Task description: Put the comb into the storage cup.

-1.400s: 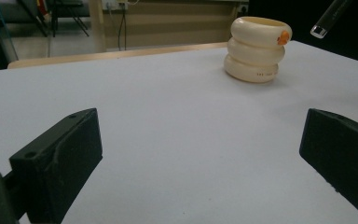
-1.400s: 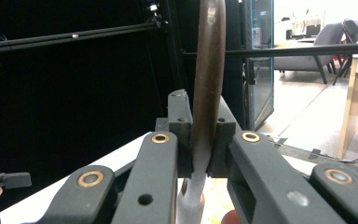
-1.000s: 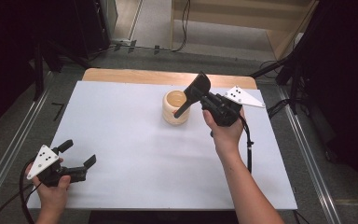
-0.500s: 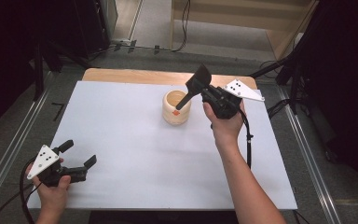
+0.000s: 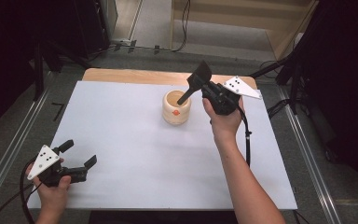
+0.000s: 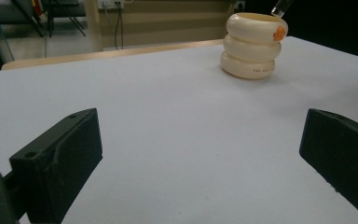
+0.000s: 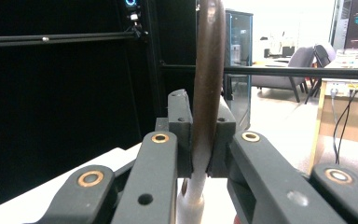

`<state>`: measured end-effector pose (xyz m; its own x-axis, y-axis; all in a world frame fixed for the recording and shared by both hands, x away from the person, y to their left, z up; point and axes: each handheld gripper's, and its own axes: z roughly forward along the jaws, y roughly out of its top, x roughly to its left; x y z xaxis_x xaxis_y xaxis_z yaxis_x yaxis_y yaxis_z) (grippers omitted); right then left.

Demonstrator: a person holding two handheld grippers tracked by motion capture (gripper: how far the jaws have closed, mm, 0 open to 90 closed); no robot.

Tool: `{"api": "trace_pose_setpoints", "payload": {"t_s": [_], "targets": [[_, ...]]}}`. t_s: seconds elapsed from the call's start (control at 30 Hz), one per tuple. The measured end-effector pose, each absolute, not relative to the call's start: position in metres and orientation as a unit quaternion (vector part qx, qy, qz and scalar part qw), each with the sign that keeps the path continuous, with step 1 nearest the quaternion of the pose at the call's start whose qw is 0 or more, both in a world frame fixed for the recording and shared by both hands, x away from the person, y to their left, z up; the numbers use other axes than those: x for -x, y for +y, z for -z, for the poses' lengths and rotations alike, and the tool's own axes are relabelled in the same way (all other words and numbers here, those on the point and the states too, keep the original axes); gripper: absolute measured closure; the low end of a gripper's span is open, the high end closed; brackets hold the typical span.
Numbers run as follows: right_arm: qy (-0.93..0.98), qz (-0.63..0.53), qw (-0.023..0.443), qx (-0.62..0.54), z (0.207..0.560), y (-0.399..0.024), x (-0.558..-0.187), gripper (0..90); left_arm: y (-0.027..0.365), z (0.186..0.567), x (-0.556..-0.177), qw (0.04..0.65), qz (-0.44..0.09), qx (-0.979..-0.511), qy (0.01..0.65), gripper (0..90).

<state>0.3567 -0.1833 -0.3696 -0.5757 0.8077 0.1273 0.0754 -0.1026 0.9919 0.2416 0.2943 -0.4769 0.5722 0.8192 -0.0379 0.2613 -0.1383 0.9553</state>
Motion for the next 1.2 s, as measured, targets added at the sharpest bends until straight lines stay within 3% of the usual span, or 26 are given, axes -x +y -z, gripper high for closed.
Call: {"api": "trace_pose_setpoints", "payload": {"t_s": [1.2], "targets": [[0.629, -0.611, 0.235, -0.419, 0.429, -0.166, -0.391, 82.0, 0.293, 0.477, -0.242, 0.537, -0.26, -0.707, 0.38, 0.0]]}}
